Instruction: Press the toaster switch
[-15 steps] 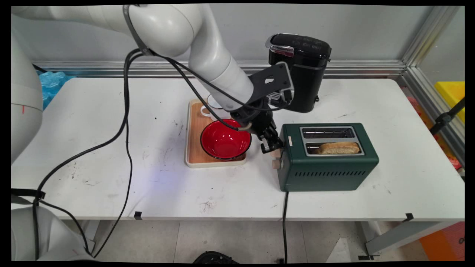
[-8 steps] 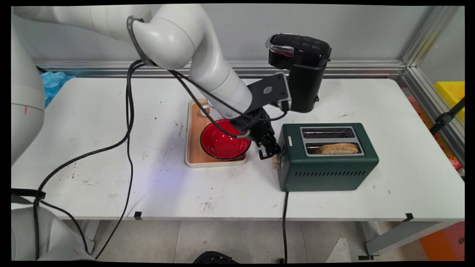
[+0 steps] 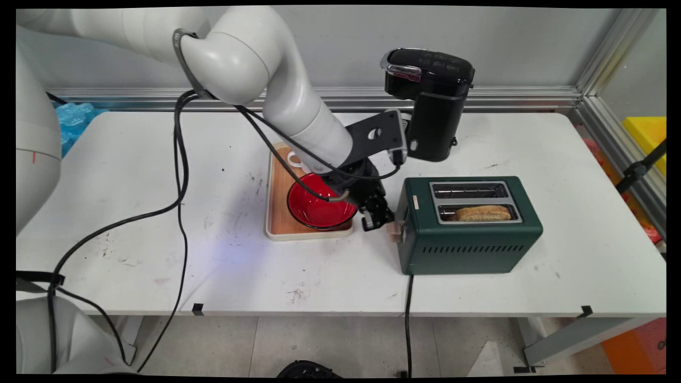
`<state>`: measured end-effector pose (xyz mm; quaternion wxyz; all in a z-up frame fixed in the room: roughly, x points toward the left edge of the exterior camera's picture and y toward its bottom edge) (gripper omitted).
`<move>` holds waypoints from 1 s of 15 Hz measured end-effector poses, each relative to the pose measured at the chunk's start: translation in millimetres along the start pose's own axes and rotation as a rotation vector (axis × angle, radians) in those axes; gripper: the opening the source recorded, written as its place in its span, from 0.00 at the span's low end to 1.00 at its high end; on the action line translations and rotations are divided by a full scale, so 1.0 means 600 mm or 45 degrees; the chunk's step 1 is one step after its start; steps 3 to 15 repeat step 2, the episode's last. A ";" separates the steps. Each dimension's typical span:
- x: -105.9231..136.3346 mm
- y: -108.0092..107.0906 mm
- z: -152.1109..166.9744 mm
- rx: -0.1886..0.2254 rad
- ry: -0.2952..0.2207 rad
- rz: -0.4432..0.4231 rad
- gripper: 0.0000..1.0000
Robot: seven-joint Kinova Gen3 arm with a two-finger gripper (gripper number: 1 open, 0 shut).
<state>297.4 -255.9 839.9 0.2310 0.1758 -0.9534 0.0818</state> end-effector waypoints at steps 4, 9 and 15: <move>-0.009 0.001 -0.005 -0.002 -0.009 0.004 0.00; -0.009 0.001 -0.005 -0.002 -0.009 0.004 0.00; -0.009 0.001 -0.005 -0.002 -0.009 0.004 0.00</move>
